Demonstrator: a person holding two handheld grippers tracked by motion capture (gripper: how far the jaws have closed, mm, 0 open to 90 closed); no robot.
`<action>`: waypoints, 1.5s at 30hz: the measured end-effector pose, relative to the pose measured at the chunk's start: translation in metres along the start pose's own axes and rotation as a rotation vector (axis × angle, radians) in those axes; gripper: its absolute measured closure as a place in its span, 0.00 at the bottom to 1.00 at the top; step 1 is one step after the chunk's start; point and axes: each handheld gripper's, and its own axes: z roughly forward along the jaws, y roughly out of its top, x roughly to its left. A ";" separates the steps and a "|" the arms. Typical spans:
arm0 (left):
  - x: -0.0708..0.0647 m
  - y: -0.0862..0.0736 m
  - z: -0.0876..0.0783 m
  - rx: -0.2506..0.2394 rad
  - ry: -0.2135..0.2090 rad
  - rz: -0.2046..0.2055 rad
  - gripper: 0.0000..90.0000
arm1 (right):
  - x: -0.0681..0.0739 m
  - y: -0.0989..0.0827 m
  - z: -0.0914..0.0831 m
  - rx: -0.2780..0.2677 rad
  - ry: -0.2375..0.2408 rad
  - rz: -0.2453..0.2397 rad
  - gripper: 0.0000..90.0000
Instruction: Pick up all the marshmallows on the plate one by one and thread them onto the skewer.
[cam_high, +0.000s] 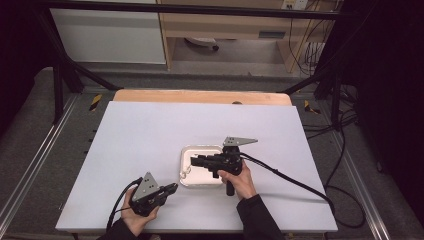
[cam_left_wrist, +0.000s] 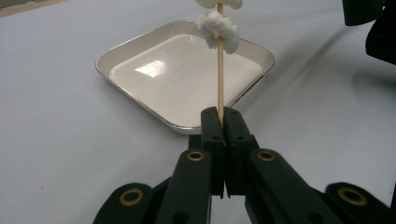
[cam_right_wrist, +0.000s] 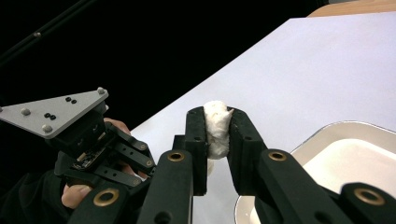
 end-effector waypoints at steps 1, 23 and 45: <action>0.000 0.000 0.000 0.000 0.000 0.000 0.99 | 0.000 0.000 0.000 0.000 0.000 -0.002 0.89; 0.000 0.000 0.000 0.003 0.002 0.000 0.99 | 0.002 -0.006 0.002 0.002 0.011 -0.005 0.90; 0.000 0.003 0.003 -0.008 0.003 0.004 0.98 | 0.004 -0.013 0.006 0.046 -0.014 -0.018 0.70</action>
